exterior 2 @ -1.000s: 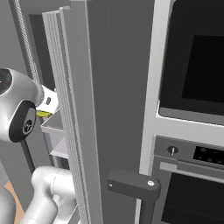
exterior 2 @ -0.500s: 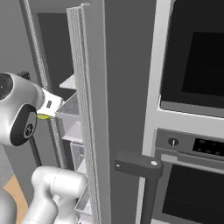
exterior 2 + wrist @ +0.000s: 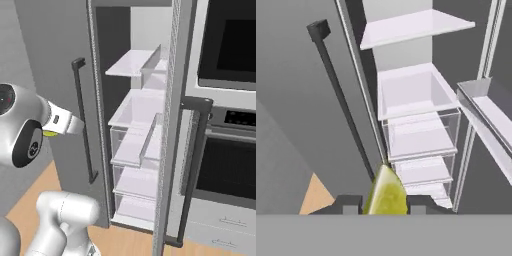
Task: Place one lemon wedge and one steak in each tupperware on the nearby counter, to pack two identical lunches.
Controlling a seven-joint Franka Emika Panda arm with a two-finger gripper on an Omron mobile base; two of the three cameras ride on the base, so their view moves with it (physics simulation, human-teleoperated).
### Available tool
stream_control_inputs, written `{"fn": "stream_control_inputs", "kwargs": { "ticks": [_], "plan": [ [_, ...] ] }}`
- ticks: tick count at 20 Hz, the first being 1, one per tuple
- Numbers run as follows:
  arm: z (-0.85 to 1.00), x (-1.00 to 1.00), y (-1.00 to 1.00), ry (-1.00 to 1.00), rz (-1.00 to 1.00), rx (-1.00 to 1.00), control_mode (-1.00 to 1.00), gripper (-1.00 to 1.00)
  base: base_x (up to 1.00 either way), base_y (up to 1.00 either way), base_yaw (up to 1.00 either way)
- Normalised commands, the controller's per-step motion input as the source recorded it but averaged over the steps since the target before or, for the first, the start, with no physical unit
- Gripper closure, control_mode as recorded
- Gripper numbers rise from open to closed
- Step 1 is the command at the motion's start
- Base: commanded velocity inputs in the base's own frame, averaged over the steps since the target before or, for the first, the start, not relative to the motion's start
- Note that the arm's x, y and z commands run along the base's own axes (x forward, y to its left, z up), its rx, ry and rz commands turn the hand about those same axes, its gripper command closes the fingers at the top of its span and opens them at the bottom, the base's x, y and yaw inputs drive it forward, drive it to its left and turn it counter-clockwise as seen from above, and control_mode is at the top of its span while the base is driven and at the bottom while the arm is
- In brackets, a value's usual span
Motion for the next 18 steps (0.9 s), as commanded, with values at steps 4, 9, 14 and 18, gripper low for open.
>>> {"fn": "stream_control_inputs", "kwargs": {
  "ticks": [4, 9, 14, 18],
  "plan": [
    [0.00, 0.00, 0.00, 0.00, 0.00, 0.00, 1.00, 1.00, -1.00, 0.60, -0.40],
    [0.00, 0.00, 0.00, 0.00, 0.00, 0.00, 1.00, 1.00, -0.86, 0.30, -0.82],
    [0.00, 0.00, 0.00, 0.00, 0.00, 0.00, 1.00, 1.00, -0.39, 0.07, -0.87],
    [0.00, 0.00, 0.00, 0.00, 0.00, 0.00, 1.00, 1.00, -0.02, -0.47, -0.78]
  ]
}}
